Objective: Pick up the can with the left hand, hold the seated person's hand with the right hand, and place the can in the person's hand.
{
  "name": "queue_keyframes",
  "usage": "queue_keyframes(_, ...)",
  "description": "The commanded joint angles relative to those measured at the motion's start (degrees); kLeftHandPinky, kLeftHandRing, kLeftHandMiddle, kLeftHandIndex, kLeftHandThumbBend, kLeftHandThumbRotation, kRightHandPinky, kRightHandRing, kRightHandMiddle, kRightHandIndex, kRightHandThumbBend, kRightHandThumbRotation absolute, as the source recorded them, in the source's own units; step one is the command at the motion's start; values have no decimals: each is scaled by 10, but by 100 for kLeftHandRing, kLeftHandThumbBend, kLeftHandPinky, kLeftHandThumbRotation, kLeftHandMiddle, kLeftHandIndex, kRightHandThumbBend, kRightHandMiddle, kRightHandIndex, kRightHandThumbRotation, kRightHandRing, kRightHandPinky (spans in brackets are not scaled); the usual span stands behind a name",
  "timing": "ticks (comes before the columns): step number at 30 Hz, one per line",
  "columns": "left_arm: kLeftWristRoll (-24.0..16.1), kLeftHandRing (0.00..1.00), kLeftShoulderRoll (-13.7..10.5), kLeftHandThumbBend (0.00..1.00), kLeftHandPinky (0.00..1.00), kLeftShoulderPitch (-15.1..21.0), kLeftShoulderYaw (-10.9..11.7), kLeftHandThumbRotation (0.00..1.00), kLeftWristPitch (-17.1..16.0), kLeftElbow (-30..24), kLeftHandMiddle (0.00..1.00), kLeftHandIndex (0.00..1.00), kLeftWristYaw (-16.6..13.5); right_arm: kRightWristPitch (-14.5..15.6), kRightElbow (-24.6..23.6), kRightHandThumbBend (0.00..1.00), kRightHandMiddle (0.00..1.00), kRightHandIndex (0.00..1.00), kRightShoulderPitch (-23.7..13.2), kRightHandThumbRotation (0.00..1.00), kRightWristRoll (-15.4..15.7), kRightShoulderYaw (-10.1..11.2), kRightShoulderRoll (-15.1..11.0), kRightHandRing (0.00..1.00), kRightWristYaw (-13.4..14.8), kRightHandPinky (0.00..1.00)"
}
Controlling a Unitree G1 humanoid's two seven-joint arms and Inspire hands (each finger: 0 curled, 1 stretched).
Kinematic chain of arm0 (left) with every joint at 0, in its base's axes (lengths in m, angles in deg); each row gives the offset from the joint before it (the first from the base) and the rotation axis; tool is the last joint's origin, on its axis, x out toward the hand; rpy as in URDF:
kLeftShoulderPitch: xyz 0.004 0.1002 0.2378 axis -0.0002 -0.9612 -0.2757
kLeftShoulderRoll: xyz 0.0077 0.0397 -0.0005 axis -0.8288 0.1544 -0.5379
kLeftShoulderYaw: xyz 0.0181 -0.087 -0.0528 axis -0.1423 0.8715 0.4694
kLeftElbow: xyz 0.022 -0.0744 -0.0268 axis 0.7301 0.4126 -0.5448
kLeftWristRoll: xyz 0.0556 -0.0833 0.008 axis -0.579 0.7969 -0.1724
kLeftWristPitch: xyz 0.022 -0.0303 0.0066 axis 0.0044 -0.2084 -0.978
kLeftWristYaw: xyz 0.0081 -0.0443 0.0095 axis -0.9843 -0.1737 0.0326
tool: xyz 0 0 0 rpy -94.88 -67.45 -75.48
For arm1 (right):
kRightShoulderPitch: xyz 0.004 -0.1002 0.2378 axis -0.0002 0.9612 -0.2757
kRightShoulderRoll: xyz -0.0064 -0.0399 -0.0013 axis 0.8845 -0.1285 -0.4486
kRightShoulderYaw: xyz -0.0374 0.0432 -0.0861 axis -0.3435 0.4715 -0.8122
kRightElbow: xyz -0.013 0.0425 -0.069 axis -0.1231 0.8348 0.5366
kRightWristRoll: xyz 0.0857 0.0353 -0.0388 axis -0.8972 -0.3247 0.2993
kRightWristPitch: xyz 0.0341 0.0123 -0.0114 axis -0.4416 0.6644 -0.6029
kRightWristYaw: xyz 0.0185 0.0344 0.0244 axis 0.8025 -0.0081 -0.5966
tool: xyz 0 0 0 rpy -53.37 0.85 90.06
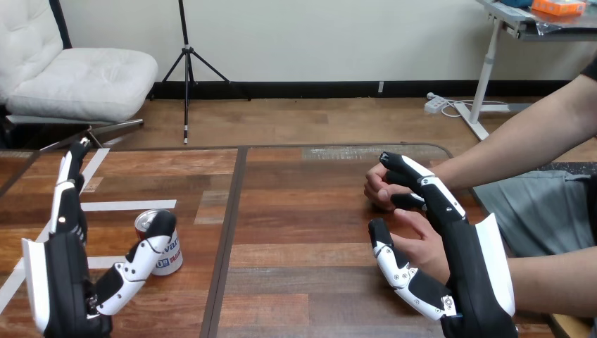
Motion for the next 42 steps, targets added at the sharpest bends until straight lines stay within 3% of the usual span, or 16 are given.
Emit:
queue_keyframes(1, -1, 99, -24, 81, 98, 36, -7, 47, 9, 10, 98, 94, 5, -14, -3, 26, 85, 82, -33, 0, -6, 2, 2, 82, 3, 72)
queue_keyframes(13, 15, 100, -54, 85, 98, 46, -19, 50, 65, 17, 100, 99, 40, -6, -6, 26, 85, 83, -33, 0, -2, 1, 1, 83, 0, 77)
queue_keyframes(27, 63, 100, -98, 99, 100, 54, -36, 53, 199, -5, 100, 100, 132, -5, -6, 26, 86, 83, -34, 0, -6, -1, 2, 83, -4, 77)
queue_keyframes(37, 65, 100, -120, 100, 100, 69, -36, 52, 246, -3, 100, 100, 161, -8, -4, 26, 85, 83, -36, 0, -4, 1, 0, 84, -4, 79)
queue_keyframes(42, 63, 100, -131, 100, 100, 79, -37, 51, 286, -2, 100, 100, 170, -8, -1, 26, 85, 83, -37, 0, -7, 0, -1, 85, -6, 82)
